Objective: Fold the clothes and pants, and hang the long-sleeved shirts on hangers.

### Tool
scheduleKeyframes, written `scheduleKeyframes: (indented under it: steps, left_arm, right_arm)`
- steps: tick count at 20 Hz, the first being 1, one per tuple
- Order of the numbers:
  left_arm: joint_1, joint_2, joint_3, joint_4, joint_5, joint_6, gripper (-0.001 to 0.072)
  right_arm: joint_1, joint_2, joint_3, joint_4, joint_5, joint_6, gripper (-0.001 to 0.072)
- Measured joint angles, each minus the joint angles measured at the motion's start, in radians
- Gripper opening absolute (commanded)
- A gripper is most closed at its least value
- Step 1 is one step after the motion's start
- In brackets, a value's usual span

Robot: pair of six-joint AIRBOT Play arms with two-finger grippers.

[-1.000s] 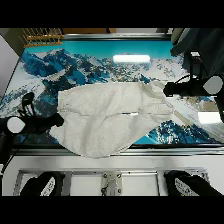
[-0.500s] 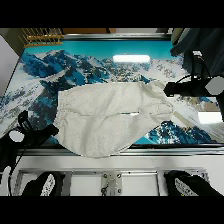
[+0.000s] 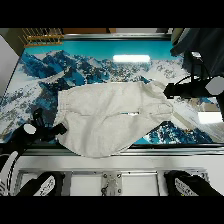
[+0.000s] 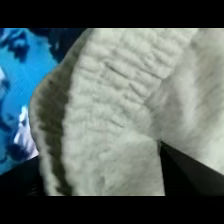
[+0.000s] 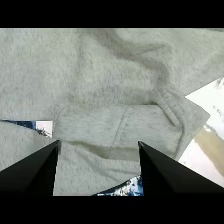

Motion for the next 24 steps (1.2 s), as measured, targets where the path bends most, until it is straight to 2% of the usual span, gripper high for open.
scheduleKeyframes:
  steps: [1, 4, 7, 10, 12, 14, 17, 18, 19, 21, 24]
  left_arm:
    - [-0.014, -0.037, 0.021, -0.001, -0.018, 0.0, 0.003]
    - [-0.036, -0.113, 0.091, -0.002, -0.079, 0.004, 0.003]
    - [-0.021, -0.126, 0.158, -0.002, -0.138, 0.004, 0.003]
    - [0.013, -0.087, 0.195, -0.002, -0.166, 0.005, 0.003]
    - [0.037, -0.051, 0.206, -0.002, -0.172, 0.006, 0.003]
    - [0.055, -0.018, 0.211, -0.002, -0.175, 0.008, 0.003]
    - [0.068, 0.012, 0.214, -0.002, -0.172, 0.007, 0.003]
    - [0.069, 0.017, 0.214, -0.002, -0.172, 0.007, 0.003]
    - [0.071, 0.021, 0.215, -0.002, -0.172, 0.007, 0.003]
    - [0.073, 0.025, 0.216, -0.002, -0.167, 0.007, 0.003]
    - [0.086, 0.03, 0.24, -0.002, -0.166, 0.003, 0.003]
  right_arm:
    - [-0.005, 0.0, 0.0, 0.0, 0.013, 0.0, 0.0533]
    - [-0.056, 0.001, -0.026, 0.002, 0.058, 0.005, 0.0532]
    - [-0.176, 0.001, -0.134, 0.0, 0.085, 0.063, 0.0532]
    - [-0.31, -0.003, -0.293, 0.02, 0.016, 0.154, 0.0532]
    - [-0.383, -0.012, -0.383, 0.094, -0.069, 0.175, 0.0532]
    - [-0.422, -0.029, -0.434, 0.206, -0.165, 0.136, 0.0532]
    - [-0.431, -0.075, -0.468, 0.388, -0.296, 0.025, 0.0529]
    - [-0.425, -0.097, -0.473, 0.434, -0.33, -0.008, 0.0494]
    - [-0.418, -0.117, -0.477, 0.469, -0.355, -0.033, 0.0369]
    - [-0.402, -0.153, -0.481, 0.517, -0.39, -0.084, 0.0021]
    - [-0.388, -0.152, -0.463, 0.536, -0.403, -0.155, 0.0019]
